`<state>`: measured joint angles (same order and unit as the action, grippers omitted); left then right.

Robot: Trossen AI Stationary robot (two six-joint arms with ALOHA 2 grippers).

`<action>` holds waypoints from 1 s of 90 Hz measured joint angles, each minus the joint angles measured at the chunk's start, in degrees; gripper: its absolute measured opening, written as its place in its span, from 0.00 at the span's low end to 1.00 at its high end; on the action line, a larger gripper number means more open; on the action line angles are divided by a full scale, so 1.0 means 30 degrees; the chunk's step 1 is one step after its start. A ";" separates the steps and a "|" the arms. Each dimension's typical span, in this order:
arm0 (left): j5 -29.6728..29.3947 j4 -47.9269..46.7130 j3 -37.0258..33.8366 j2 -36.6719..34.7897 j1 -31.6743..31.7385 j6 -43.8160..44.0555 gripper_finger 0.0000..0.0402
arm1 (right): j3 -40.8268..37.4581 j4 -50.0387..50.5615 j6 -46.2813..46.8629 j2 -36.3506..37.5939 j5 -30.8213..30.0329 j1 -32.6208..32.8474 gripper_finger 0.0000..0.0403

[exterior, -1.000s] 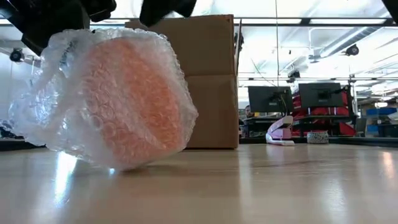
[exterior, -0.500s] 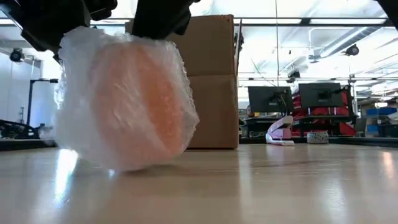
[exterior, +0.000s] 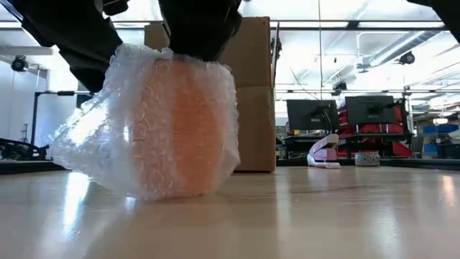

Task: Wrap mug
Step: Wrap the orange mug with transparent bubble wrap

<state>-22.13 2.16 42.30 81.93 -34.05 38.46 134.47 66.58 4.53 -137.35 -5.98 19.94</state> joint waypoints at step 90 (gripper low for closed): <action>0.0817 -0.0006 0.0022 0.0001 -0.0021 0.0066 0.00 | -0.0058 -0.1816 -0.0385 -0.1296 0.0085 -0.0129 0.01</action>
<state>-19.68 2.14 42.37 81.93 -34.11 38.66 134.30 61.13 3.38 -141.24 -5.72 19.56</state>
